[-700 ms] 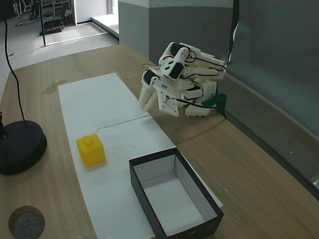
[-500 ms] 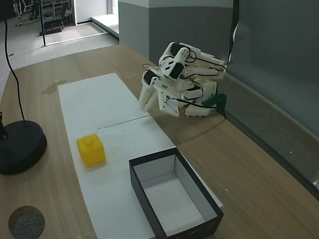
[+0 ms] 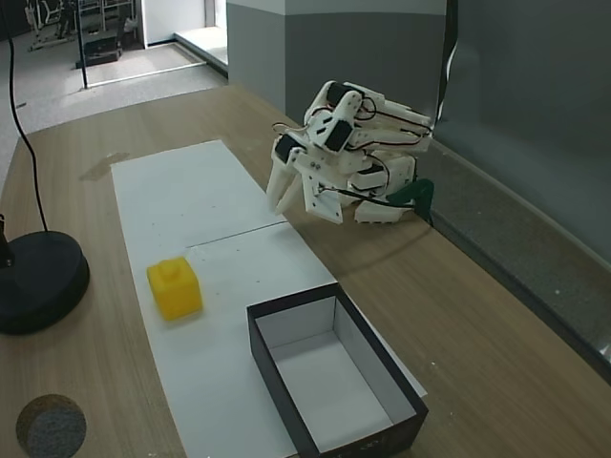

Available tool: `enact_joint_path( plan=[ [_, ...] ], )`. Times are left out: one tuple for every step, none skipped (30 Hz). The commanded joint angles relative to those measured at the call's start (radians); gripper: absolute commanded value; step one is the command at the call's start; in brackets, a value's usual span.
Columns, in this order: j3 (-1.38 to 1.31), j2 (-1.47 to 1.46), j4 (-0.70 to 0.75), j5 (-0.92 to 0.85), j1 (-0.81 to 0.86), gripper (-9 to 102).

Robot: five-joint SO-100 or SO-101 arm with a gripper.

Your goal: Grab a yellow square and put it in the box.

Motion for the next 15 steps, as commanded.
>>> enact_joint_path(
  plan=[
    [-0.035,0.018,0.008,0.003,-0.002,0],
    [-0.035,0.018,0.008,0.003,-0.002,0],
    [-0.035,0.018,0.008,0.003,-0.002,0],
    [-0.035,0.018,0.008,0.003,-0.002,0],
    [-0.035,0.018,0.008,0.005,-0.002,0],
    [-0.035,0.018,0.006,0.003,-0.002,0],
    [-0.035,0.018,0.006,0.002,-0.002,0],
    [-0.035,0.018,0.006,0.0,-0.002,0],
    [-0.035,0.018,0.003,0.0,-0.002,0],
    [-0.034,0.018,0.003,0.0,-0.002,0],
    [-0.034,0.018,0.002,0.0,-0.002,0],
    [-0.034,0.018,0.002,0.0,-0.002,0],
    [-0.034,0.018,0.002,0.0,-0.002,0],
    [-0.034,0.018,0.002,0.0,-0.002,0],
    [-0.034,0.018,0.002,0.003,-0.002,0]
  ],
)
